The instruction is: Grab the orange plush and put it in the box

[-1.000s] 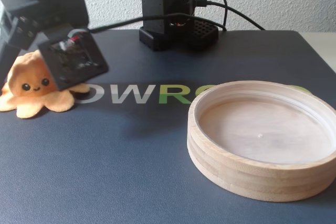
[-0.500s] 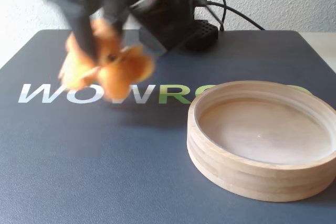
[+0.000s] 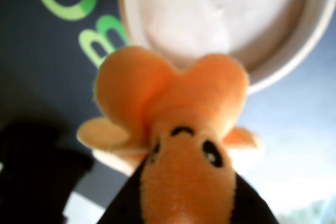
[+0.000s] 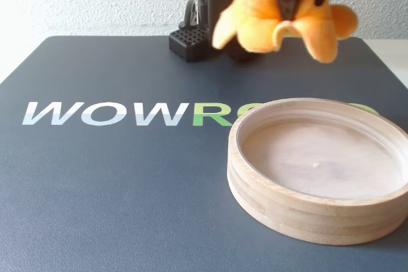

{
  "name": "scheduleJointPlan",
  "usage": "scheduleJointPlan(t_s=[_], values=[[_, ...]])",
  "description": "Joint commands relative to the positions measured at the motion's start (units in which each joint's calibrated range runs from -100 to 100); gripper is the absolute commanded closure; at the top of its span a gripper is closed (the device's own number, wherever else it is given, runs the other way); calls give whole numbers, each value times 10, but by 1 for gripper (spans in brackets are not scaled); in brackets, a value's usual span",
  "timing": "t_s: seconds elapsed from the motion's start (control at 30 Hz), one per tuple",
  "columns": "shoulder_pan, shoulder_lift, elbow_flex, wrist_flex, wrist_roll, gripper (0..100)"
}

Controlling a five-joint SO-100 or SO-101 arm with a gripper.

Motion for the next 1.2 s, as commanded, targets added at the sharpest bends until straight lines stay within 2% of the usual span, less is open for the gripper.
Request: scheduleJointPlan(t_s=[0.0,0.1,0.33,0.63,0.8,0.9,1.17], values=[[-26,-35,21,4,-28,99],[-32,-42,50,5,-22,99],[-28,-159,128,-62,56,99],[17,-318,342,-155,59,99],[17,-285,325,-212,63,99],[17,-204,289,-232,77,99],[0,-56,178,-224,75,99]])
